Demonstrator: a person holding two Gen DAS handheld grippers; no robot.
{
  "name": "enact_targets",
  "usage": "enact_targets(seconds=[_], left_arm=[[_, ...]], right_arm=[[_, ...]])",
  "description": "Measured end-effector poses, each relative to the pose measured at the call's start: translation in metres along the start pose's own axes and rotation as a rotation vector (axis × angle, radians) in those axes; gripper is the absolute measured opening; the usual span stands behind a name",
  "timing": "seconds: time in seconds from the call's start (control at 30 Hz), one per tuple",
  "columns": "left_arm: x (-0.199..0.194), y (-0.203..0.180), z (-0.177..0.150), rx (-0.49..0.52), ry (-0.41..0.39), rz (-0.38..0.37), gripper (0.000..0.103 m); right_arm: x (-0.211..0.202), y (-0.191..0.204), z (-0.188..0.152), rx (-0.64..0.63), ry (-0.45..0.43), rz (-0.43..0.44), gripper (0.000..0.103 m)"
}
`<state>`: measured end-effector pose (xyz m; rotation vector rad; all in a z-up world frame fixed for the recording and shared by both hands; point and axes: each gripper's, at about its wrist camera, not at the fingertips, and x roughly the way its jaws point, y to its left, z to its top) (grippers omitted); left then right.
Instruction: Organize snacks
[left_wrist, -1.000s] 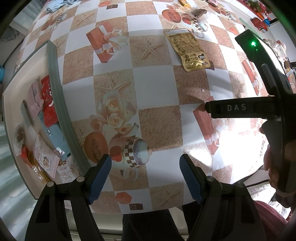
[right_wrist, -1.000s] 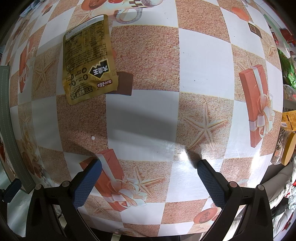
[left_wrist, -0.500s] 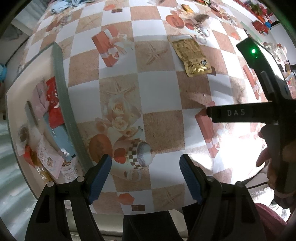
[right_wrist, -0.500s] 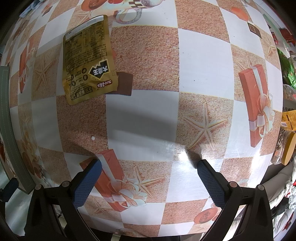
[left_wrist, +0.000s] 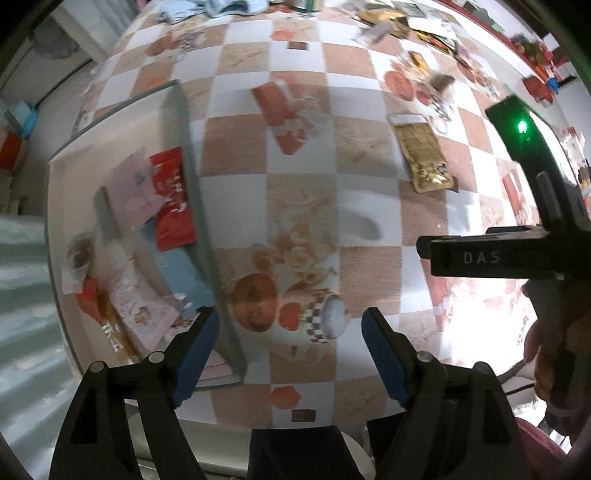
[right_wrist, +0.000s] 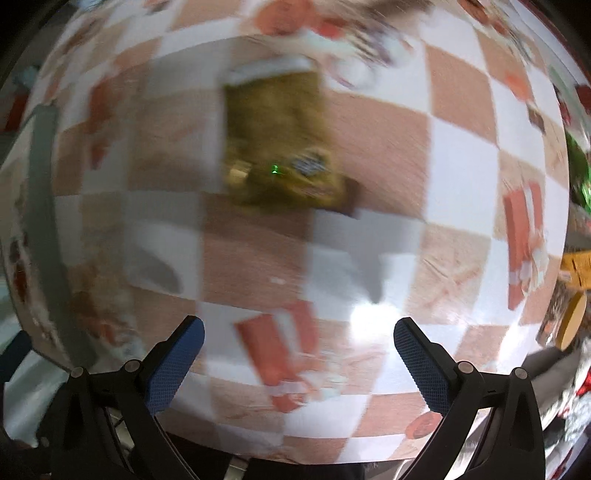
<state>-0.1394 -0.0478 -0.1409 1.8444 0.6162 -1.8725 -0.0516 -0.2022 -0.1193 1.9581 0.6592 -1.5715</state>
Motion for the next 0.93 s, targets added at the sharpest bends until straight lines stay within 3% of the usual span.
enact_targets(seconds=[0.37, 0.67, 0.93], left_arm=[[-0.017, 0.057, -0.015, -0.093, -0.056, 0.047, 0.083], [-0.017, 0.118, -0.026, -0.243, -0.049, 0.085, 0.085], [-0.022, 0.136, -0.034, -0.285, -0.093, 0.147, 0.085]], right_arm=[[-0.043, 0.081, 0.012, -0.147, -0.08, 0.028, 0.103], [-0.068, 0.159, 0.018, -0.281, -0.128, 0.06, 0.103], [-0.072, 0.185, 0.02, -0.331, -0.134, 0.071, 0.103]])
